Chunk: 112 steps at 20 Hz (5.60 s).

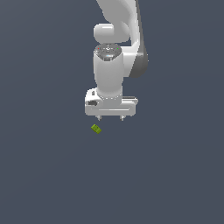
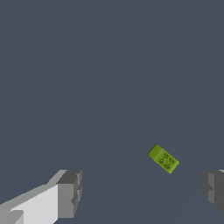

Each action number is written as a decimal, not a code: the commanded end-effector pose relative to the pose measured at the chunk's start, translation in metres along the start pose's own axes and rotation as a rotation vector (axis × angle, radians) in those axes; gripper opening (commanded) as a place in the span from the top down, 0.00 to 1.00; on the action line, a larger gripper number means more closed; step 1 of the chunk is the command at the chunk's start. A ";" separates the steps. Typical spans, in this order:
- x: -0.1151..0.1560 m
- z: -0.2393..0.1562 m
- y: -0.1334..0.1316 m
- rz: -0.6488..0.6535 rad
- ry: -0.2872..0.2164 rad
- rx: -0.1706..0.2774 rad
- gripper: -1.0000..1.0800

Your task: Pick up the object and move it to a goal position.

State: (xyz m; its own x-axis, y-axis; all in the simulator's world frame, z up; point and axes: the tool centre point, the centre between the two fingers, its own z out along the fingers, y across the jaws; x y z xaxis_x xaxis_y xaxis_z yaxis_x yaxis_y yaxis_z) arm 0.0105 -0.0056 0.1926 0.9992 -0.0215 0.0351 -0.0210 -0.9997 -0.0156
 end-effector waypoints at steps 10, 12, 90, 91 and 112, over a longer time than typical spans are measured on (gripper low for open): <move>-0.002 0.007 0.008 -0.048 -0.003 -0.003 0.04; -0.003 0.011 0.011 -0.073 -0.004 -0.004 0.04; -0.058 0.176 0.095 -0.888 -0.040 0.001 1.00; -0.058 0.175 0.094 -0.888 -0.040 0.001 1.00; -0.079 0.049 0.007 -0.889 -0.041 -0.001 1.00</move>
State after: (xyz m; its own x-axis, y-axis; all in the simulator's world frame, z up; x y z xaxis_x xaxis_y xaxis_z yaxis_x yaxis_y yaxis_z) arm -0.0638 -0.0203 0.1261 0.6465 0.7629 -0.0020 0.7629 -0.6465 0.0007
